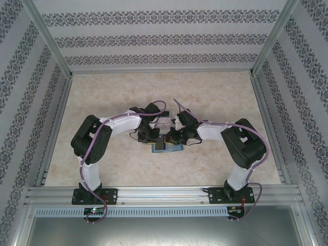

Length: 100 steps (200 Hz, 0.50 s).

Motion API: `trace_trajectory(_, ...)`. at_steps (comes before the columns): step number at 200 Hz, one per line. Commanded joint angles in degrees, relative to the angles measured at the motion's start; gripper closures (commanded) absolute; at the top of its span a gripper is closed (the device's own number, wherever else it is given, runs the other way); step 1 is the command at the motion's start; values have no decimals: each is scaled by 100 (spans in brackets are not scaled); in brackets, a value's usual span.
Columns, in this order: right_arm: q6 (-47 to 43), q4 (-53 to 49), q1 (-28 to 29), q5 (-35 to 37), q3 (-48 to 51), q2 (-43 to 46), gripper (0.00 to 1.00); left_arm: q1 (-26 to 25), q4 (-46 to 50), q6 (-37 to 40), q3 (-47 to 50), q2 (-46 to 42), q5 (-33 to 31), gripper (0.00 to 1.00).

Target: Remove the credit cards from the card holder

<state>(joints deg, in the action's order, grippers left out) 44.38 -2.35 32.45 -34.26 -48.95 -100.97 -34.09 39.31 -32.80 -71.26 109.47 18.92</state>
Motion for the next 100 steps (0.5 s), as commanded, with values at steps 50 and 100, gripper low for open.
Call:
trace_trajectory(50, -648, -1353, -98, 820, -131, 644, 100, 7, 914, -14, 337, 392, -993, 100)
trace_trajectory(100, -993, -2357, -82, 1524, -460, 954, 100, 7, 878, -7, 338, 301, -964, 100)
